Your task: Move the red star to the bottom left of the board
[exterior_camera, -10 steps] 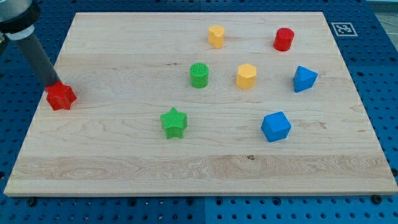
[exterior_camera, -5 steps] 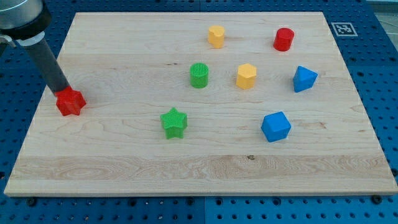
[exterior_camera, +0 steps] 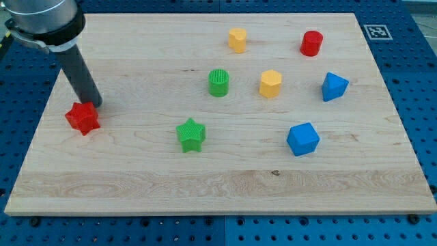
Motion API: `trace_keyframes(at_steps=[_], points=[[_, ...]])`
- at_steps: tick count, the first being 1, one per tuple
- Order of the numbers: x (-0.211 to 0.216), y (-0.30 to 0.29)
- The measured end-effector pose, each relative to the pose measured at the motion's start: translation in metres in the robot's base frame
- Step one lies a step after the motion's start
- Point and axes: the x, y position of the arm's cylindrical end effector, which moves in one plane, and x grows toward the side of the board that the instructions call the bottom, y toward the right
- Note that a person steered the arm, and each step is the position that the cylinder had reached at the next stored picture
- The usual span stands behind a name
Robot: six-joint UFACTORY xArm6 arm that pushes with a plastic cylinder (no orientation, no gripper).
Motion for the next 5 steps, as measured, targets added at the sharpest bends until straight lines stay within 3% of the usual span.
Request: trace_keyframes(at_steps=[5], points=[[0.019, -0.024]])
